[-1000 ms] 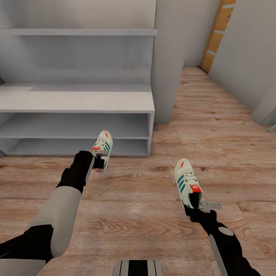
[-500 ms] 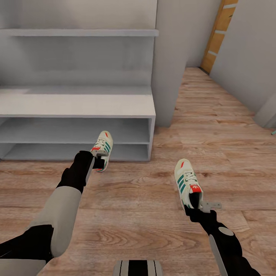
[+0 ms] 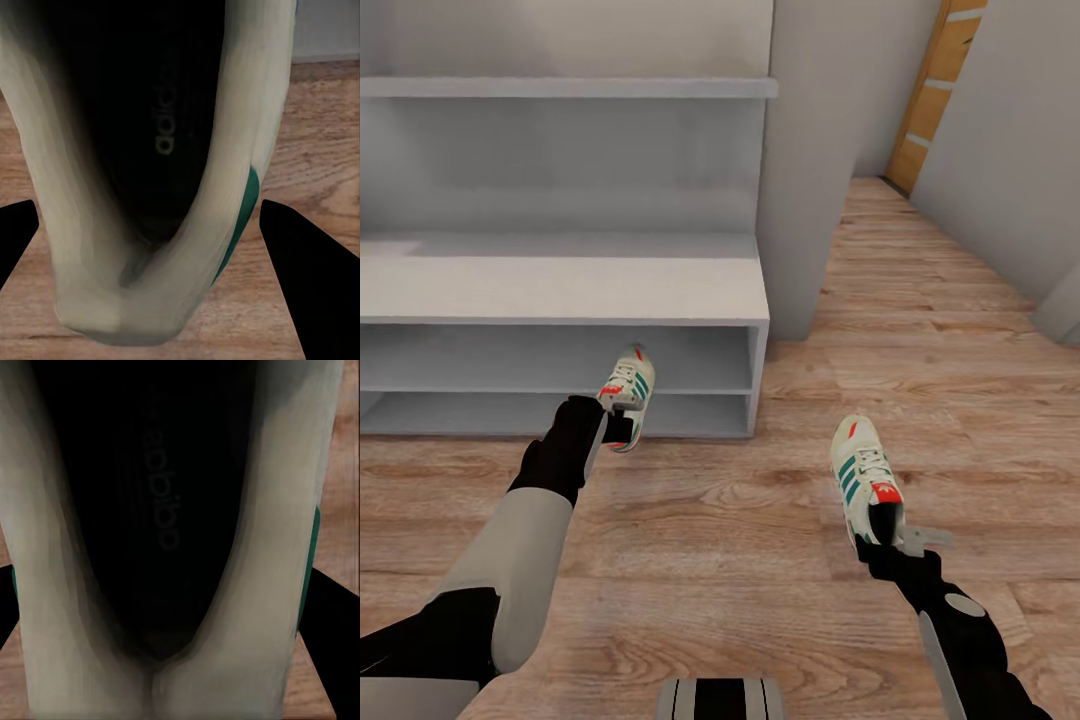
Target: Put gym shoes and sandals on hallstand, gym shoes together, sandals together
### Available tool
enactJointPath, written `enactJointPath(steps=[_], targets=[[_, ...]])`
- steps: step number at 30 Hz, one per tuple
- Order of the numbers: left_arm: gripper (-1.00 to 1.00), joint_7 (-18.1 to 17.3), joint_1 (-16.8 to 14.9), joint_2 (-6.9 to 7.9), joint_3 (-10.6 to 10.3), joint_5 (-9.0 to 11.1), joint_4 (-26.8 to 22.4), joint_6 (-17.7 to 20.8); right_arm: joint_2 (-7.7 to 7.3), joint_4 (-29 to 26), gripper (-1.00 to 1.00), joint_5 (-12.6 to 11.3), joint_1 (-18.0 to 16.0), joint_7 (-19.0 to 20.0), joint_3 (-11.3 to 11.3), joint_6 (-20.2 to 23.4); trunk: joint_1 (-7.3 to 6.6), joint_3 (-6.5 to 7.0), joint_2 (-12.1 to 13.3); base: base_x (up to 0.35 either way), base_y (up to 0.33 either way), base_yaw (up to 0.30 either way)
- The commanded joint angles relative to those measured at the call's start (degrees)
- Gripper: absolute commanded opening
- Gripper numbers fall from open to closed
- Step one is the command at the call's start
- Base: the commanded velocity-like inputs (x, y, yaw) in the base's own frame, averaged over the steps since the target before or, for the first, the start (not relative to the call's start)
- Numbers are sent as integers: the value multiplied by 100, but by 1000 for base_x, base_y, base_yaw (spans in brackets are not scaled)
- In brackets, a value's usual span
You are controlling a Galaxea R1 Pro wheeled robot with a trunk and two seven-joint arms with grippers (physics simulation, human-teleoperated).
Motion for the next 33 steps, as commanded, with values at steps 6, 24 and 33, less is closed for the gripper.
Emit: enactJointPath(steps=[6, 24, 33], targets=[[-100, -48, 12, -2, 26, -61, 2, 10, -4, -5, -100, -18, -2, 14, -515, 31, -1, -4, -2, 4, 0, 0], [-100, 276, 18, 2, 26, -58, 4, 25, -2, -5, -100, -18, -2, 16, -584, 31, -1, -4, -2, 112, 0, 0], [-100, 278, 18, -7, 18, -53, 4, 26, -2, -5, -100, -18, -2, 17, -567, 31, -1, -4, -2, 99, 0, 0]])
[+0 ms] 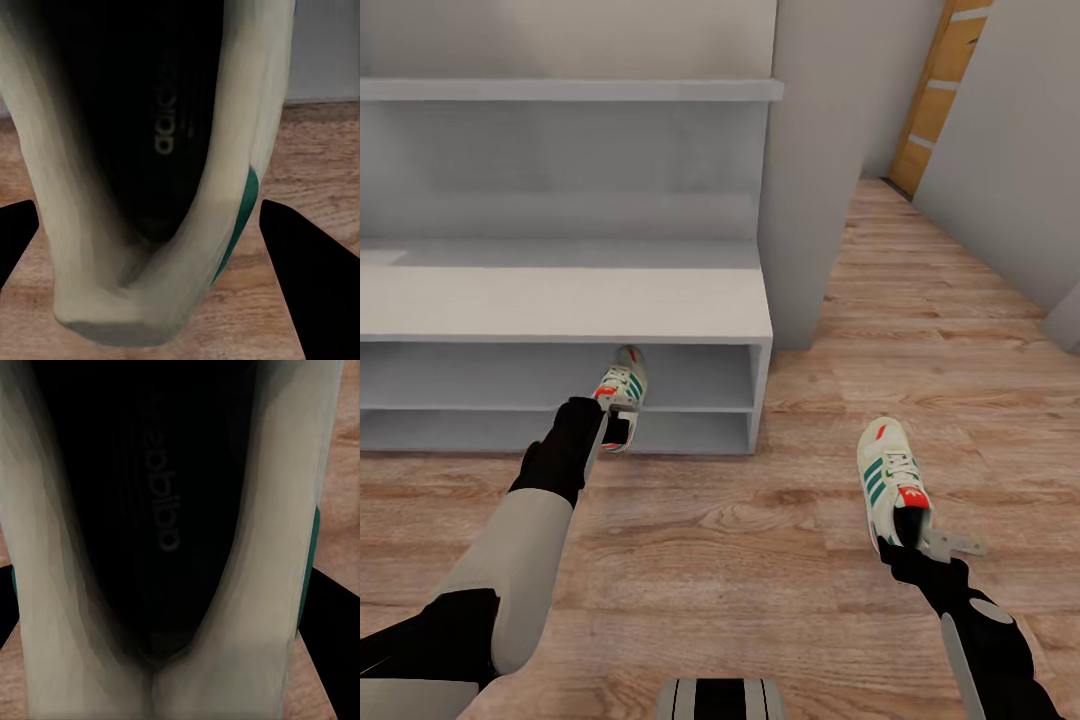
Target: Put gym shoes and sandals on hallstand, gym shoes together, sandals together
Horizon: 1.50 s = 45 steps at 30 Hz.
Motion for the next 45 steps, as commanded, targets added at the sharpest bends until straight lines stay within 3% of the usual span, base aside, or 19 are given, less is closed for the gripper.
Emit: enactJointPath(steps=[1, 12, 45], targets=[[-100, -21, -3, -7, 21, -28, -6, 19, 0, -7, -100, 1, -2, 5, -1, 31, 2, -4, -2, 285, 0, 0], [-100, -21, -3, -16, 20, -21, -6, 19, 4, -7, -100, 1, -2, 4, 11, 31, 2, -4, -2, 322, 0, 0], [-100, -28, -3, -16, 21, -20, -5, 19, 7, -7, -100, 1, -2, 6, 11, 31, 2, -4, -2, 106, 0, 0]])
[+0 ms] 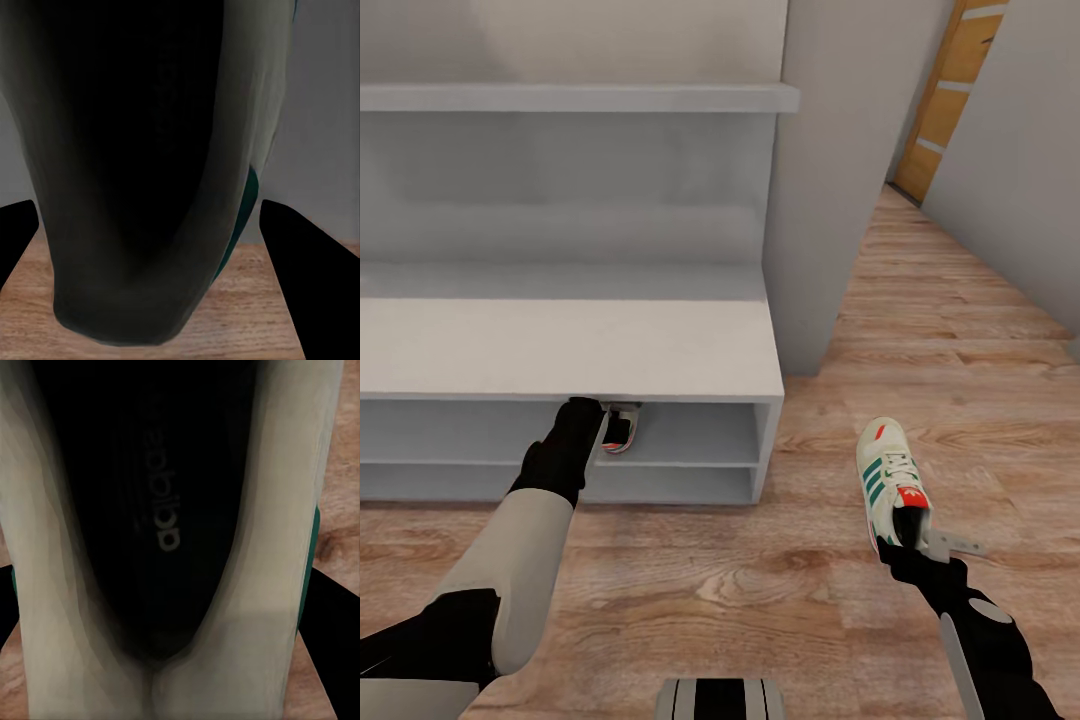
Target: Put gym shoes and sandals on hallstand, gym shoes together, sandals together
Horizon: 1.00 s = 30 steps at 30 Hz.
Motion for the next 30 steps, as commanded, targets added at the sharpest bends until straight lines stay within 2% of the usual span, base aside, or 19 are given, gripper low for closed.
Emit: enactJointPath(steps=[1, 14, 15, 30], targets=[[-100, -21, -3, -7, 22, -31, -6, 19, -1, -7, -100, 1, -2, 5, -2, 31, 0, -4, -2, 46, 0, 0], [-100, -15, -3, -7, 22, -31, 1, 19, -1, -7, -100, 1, -2, 4, -2, 31, 0, -4, -2, 6, 0, 0], [100, -14, -3, -7, 22, -31, 1, 19, -1, -7, -100, 1, -2, 5, -2, 31, 0, -4, -2, 0, 0, 0], [100, -14, -3, 2, 30, -31, 2, 19, -1, -7, -100, 1, -2, 4, -2, 31, 0, -4, -2, 0, 0, 0]])
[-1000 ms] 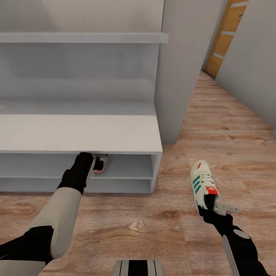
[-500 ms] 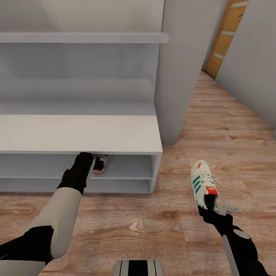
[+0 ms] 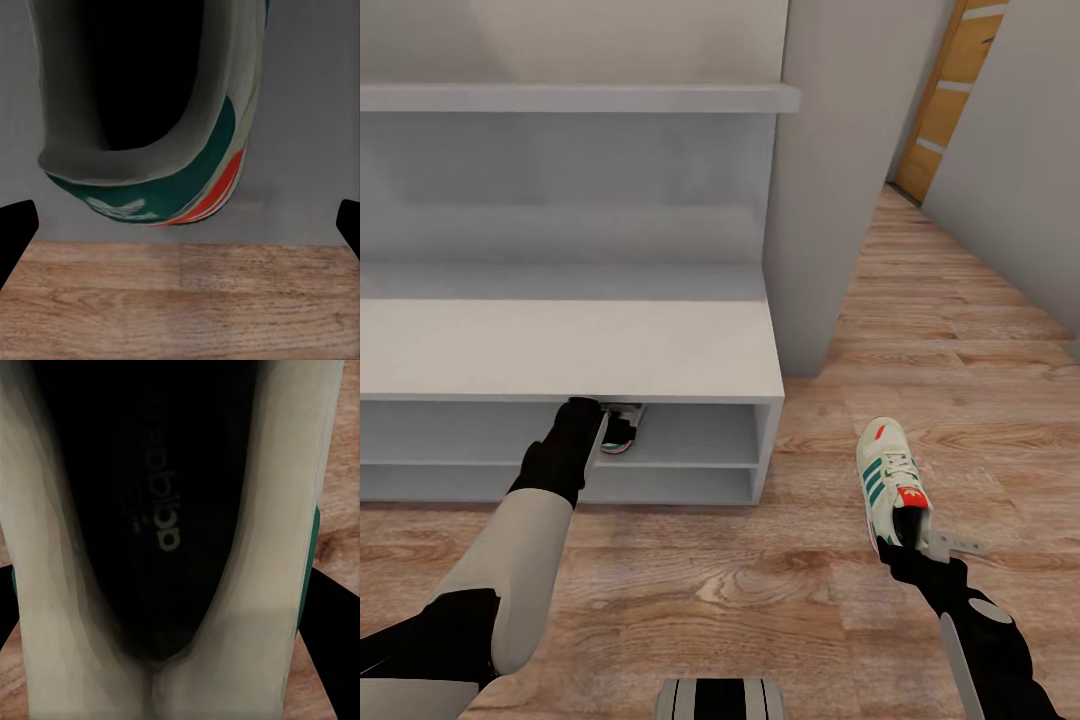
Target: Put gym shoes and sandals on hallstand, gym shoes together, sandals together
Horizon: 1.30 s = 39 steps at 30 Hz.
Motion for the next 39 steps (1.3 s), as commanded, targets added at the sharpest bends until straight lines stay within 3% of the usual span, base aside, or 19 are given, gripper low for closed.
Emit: enactJointPath(steps=[1, 7, 30, 34, 35, 36, 39], targets=[[100, -22, -3, -7, 22, -27, -7, 19, -1, -7, -100, 0, -2, 5, -2, 31, -1, -4, -2, 0, 0, 0], [100, -22, -3, -7, 22, -27, -7, 19, -1, -7, -100, 0, -2, 5, -2, 31, -1, -4, -2, -122, 0, 0], [100, -28, -3, 10, 33, -36, -14, 17, 26, -7, -100, 0, -2, 5, 18, 31, -1, -4, -2, -307, 0, 0], [100, -57, 29, 148, 40, -17, -11, -15, 26, -7, -100, 0, -2, 5, 18, 31, -1, -4, -2, -28, 0, 0], [100, -78, 69, 216, 43, -5, -9, -61, 26, -7, -100, 0, -2, 5, 19, 31, -1, -4, -2, -10, 0, 0], [100, -222, 333, 333, 53, 80, -8, -529, 26, -7, -100, 0, -2, 3, 17, 29, -1, -4, -2, -3, 0, 0], [100, -387, 810, 368, 62, 210, -13, -1341, 26, -7, -100, 0, -2, -2, 16, 29, -1, -4, -2, -1, 0, 0]])
